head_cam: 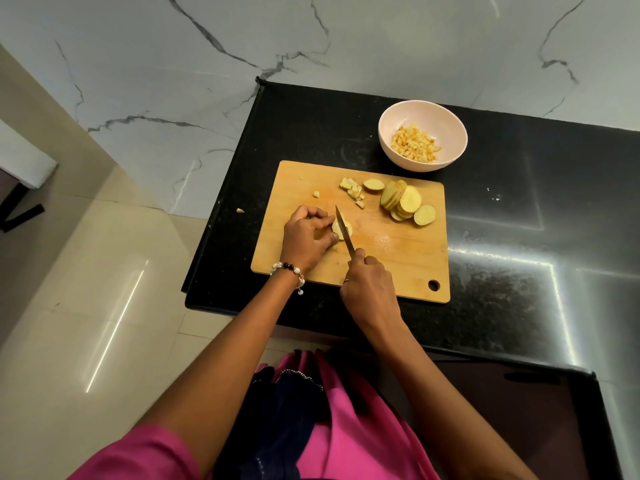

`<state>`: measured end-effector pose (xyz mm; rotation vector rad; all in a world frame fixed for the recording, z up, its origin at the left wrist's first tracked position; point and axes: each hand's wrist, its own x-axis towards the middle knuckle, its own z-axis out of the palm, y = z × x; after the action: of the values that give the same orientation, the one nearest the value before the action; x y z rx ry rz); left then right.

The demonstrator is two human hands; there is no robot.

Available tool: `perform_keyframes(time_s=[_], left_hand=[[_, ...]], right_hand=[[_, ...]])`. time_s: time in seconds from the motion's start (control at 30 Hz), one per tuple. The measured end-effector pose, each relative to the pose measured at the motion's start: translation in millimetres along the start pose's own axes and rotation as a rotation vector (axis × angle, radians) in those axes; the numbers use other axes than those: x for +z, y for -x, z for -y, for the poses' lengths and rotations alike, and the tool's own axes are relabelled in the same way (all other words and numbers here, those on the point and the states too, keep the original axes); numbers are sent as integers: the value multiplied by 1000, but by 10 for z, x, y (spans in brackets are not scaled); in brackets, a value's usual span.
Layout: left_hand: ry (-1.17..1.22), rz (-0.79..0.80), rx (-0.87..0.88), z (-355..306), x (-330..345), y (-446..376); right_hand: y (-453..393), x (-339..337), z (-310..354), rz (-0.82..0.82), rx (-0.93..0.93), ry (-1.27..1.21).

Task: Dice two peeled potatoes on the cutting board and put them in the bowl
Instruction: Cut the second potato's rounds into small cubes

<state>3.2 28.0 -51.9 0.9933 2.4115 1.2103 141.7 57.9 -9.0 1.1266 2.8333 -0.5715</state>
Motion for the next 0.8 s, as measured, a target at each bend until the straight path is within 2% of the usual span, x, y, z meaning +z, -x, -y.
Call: perform_keyframes(time_s=[0.33, 0.5, 0.67, 0.8], left_hand=[[58, -5, -64, 1, 43, -51], [45, -30, -68, -6, 46, -43], [-15, -4, -100, -71, 12, -30], [-77, 1, -158, -175, 0, -31]], right_hand=[[-130, 92, 105, -46, -85, 87], [142, 97, 32, 14, -91, 91], [198, -132, -18, 58, -18, -19], [82, -260, -95, -13, 28, -130]])
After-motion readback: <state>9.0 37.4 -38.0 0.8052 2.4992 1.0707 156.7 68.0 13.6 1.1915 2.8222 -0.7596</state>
